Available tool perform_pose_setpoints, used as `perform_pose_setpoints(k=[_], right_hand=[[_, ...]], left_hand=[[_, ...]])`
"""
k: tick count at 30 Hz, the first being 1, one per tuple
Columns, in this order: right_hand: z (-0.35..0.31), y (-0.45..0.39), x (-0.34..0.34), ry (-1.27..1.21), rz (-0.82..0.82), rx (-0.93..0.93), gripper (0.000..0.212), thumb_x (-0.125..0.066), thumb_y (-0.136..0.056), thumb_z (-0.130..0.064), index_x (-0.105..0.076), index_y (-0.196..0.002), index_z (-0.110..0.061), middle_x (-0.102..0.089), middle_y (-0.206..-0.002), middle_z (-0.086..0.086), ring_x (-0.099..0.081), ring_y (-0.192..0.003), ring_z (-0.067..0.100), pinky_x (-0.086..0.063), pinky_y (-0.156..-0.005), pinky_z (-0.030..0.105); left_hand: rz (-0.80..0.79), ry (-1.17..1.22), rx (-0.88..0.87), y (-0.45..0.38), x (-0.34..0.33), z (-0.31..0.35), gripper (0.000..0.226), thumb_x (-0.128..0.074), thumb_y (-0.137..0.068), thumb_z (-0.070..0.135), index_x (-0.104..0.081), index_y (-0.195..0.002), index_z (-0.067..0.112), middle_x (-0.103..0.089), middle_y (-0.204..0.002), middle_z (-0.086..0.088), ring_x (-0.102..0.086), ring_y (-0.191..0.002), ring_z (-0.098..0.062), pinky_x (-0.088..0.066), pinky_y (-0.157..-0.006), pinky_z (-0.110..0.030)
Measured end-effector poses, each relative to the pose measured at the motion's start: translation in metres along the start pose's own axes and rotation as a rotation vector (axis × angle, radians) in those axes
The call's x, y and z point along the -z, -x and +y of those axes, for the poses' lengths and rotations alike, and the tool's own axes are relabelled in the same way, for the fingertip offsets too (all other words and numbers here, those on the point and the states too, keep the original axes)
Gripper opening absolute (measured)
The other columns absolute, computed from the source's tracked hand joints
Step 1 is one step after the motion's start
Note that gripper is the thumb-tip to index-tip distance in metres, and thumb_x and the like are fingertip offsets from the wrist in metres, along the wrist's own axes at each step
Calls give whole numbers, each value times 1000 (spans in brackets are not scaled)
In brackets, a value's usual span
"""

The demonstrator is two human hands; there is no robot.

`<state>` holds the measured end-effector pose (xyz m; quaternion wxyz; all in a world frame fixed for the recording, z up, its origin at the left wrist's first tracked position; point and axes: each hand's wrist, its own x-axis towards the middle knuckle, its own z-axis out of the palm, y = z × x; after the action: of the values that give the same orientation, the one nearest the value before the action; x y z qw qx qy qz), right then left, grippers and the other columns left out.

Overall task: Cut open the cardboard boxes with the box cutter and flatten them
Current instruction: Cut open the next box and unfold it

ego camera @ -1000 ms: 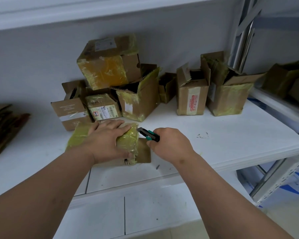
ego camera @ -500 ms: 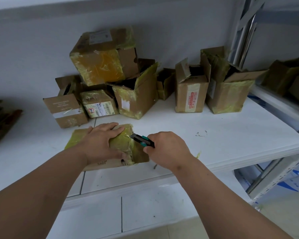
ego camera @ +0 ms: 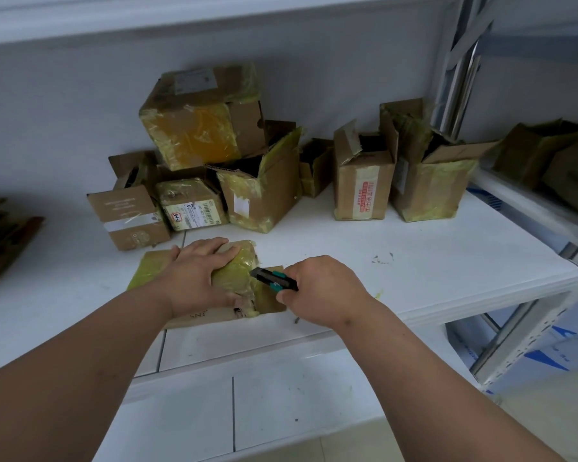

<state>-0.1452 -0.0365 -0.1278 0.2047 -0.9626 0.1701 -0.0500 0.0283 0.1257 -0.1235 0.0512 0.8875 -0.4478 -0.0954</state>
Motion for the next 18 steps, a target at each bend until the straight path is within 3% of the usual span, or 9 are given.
perform_pose_setpoints(k=[5, 10, 14, 18], right_hand=[[1, 13, 0, 11, 2, 8, 17, -57, -90, -38, -62, -84, -22, -60, -75, -3, -57, -75, 20, -37, -55, 27], [6, 25, -7, -55, 72, -62, 15, -57, -89, -39, -62, -88, -24, -54, -69, -7, -53, -69, 17, -34, -52, 27], [2, 24, -12, -293, 210, -217, 18, -59, -91, -38, -56, -103, -25, -58, -77, -6, -60, -76, 21, -45, -60, 29], [-21, 17, -18, -482, 210, -225, 24, -57, -91, -40, -53, -109, -25, -62, -83, -2, -65, -78, 24, -55, -69, 37]], left_hand=[[8, -25, 14, 2, 2, 3, 110, -69, -63, 77, -17, -153, 41, -10, -162, 11, -2, -149, -13, 6, -120, -51], [46, -69, 28, 11, 1, 9, 106, -70, -68, 71, -13, -153, 42, -8, -162, 11, 0, -149, -14, 8, -120, -47], [38, -138, 44, 17, 3, 12, 109, -65, -67, 77, -5, -153, 45, -3, -162, 11, 3, -149, -14, 5, -121, -47], [-45, -136, 61, 26, 10, 16, 115, -68, -65, 75, 4, -152, 48, 7, -162, 13, 9, -149, -18, 3, -121, -48]])
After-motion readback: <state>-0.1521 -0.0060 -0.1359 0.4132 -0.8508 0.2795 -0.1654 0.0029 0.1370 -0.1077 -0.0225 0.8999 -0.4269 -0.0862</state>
